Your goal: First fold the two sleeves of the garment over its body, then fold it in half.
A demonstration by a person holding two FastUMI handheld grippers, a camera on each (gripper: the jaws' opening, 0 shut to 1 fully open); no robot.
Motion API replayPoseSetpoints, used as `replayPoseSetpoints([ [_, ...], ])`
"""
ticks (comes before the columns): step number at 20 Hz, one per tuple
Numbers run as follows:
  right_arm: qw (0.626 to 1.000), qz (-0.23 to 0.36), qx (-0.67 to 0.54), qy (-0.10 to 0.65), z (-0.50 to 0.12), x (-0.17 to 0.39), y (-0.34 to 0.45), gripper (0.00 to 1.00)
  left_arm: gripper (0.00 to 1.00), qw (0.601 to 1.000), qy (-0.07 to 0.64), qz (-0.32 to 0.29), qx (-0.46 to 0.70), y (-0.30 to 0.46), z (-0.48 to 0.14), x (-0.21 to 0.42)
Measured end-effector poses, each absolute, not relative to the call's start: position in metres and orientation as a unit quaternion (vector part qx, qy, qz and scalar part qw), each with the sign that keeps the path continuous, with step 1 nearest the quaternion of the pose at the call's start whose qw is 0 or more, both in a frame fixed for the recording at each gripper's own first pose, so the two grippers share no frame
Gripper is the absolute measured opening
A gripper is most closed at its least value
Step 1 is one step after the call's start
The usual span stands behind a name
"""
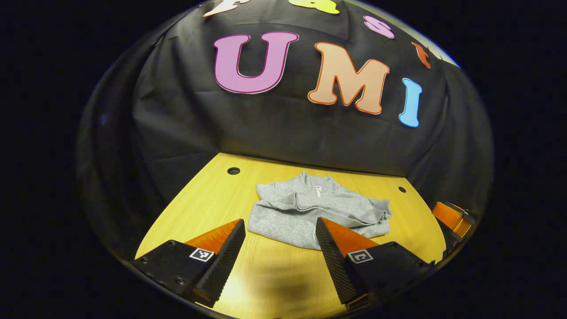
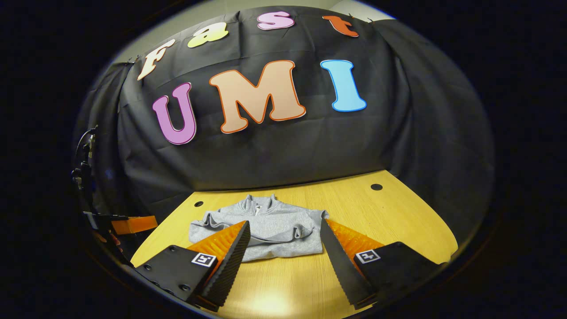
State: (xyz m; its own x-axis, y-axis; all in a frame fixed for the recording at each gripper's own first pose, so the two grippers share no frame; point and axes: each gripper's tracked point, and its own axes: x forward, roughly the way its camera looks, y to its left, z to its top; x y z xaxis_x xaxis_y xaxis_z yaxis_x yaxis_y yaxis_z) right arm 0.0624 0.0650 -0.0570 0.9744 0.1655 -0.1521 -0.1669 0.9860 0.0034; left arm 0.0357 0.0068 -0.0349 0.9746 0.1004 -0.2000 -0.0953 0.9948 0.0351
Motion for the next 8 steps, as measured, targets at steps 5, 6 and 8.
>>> replayPoseSetpoints([
  [5,0.993,0.081,-0.010,0.084,-0.065,0.044,0.064,0.94,0.93,0.993,0.109,0.036,0.035,0.002,-0.043,0.029],
  [6,0.994,0.078,-0.009,0.082,-0.064,0.042,0.062,0.98,0.93,0.992,0.116,0.031,0.044,0.000,-0.048,0.029],
  [8,0.995,0.071,-0.003,0.075,-0.059,0.036,0.060,0.98,0.93,0.990,0.123,0.019,0.065,-0.005,-0.052,0.027],
])
